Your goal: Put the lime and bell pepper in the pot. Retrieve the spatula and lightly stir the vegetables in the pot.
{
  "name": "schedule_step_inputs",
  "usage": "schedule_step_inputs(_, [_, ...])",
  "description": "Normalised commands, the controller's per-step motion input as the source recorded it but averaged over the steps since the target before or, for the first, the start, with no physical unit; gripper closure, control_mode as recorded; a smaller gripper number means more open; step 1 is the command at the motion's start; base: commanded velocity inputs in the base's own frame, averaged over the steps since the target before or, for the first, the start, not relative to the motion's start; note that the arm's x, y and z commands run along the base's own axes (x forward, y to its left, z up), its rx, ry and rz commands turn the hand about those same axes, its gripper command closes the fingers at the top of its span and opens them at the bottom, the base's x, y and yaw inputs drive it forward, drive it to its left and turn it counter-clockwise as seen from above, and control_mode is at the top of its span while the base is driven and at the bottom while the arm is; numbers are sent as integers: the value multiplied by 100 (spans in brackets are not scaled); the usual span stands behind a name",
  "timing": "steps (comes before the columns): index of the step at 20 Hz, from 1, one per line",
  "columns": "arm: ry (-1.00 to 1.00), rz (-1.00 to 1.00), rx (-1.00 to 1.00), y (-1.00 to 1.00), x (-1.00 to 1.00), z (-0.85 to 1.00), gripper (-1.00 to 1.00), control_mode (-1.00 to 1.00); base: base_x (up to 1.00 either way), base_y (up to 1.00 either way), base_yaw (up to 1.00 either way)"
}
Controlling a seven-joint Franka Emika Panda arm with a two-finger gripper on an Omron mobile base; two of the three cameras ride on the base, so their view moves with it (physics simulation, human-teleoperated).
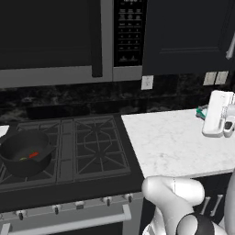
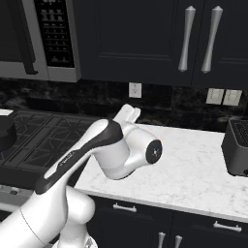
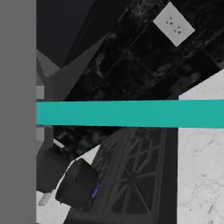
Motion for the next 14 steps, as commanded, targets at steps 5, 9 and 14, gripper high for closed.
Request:
schedule_step_inputs(5, [37, -23, 59, 4, 0, 31, 100, -100, 0, 0, 0])
schedule_step_inputs(9, [34, -22, 64, 0, 0, 6, 100, -100, 0, 0, 0])
schedule_step_inputs(14, [20, -8, 34, -2, 8, 8, 100, -100, 0, 0, 0])
